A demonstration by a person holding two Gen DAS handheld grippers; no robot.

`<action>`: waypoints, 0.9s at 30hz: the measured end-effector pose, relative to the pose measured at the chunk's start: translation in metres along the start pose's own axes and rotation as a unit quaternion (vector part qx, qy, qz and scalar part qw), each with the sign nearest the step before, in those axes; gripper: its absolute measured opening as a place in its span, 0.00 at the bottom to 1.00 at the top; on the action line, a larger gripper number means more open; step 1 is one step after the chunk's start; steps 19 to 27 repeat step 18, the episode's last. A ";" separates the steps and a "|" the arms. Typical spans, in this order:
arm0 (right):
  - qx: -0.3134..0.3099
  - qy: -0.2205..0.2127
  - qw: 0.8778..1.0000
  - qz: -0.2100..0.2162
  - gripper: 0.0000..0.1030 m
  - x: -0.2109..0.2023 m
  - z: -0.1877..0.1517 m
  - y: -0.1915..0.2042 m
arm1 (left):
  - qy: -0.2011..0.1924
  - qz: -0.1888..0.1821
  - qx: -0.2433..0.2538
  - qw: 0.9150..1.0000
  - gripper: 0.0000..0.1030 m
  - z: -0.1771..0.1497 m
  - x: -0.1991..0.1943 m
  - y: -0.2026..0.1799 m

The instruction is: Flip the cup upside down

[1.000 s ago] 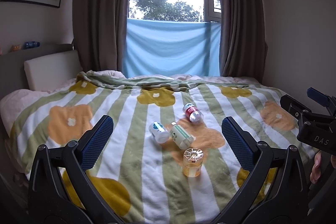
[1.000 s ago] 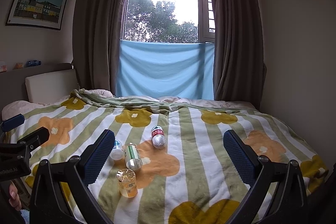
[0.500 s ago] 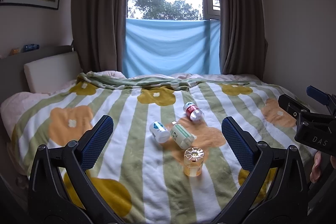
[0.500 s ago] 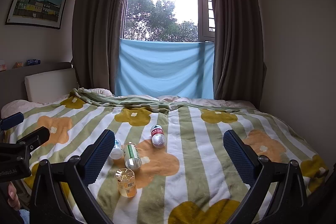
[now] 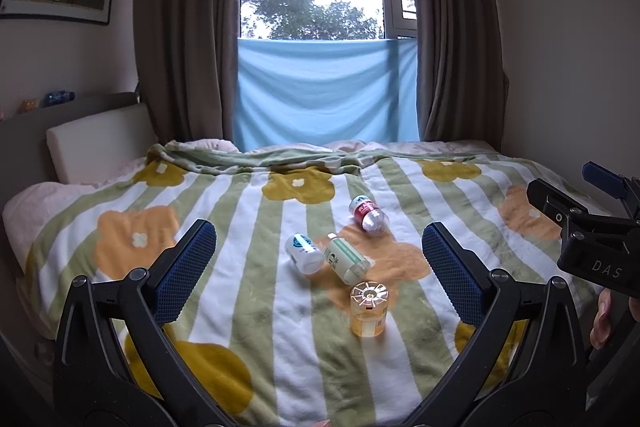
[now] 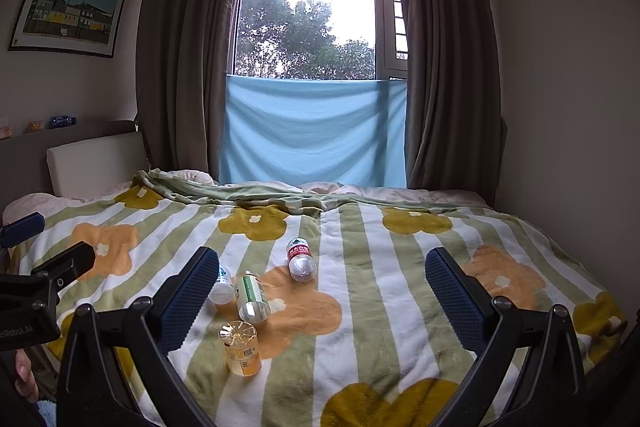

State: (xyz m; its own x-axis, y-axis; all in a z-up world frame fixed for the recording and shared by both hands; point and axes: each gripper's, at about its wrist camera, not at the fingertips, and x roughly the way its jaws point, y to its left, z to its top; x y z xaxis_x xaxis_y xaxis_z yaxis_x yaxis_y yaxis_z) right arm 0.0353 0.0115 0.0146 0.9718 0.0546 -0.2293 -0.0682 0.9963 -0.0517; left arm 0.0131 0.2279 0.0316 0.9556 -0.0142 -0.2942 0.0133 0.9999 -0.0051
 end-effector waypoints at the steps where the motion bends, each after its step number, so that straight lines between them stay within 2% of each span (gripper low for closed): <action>1: 0.000 0.000 1.000 0.000 1.00 0.000 0.000 0.000 | -0.001 0.000 0.000 1.000 1.00 0.000 -0.001 -0.001; 8: 0.001 0.001 1.000 0.000 1.00 0.000 0.000 0.000 | -0.004 0.001 0.005 1.000 1.00 0.001 -0.003 0.001; 16: 0.001 0.001 1.000 0.000 1.00 0.001 -0.002 0.001 | -0.031 0.019 0.007 0.999 1.00 0.002 -0.015 0.013; 27: 0.002 0.001 1.000 0.000 1.00 0.001 -0.001 0.001 | -0.030 0.019 0.006 0.999 1.00 0.003 -0.014 0.017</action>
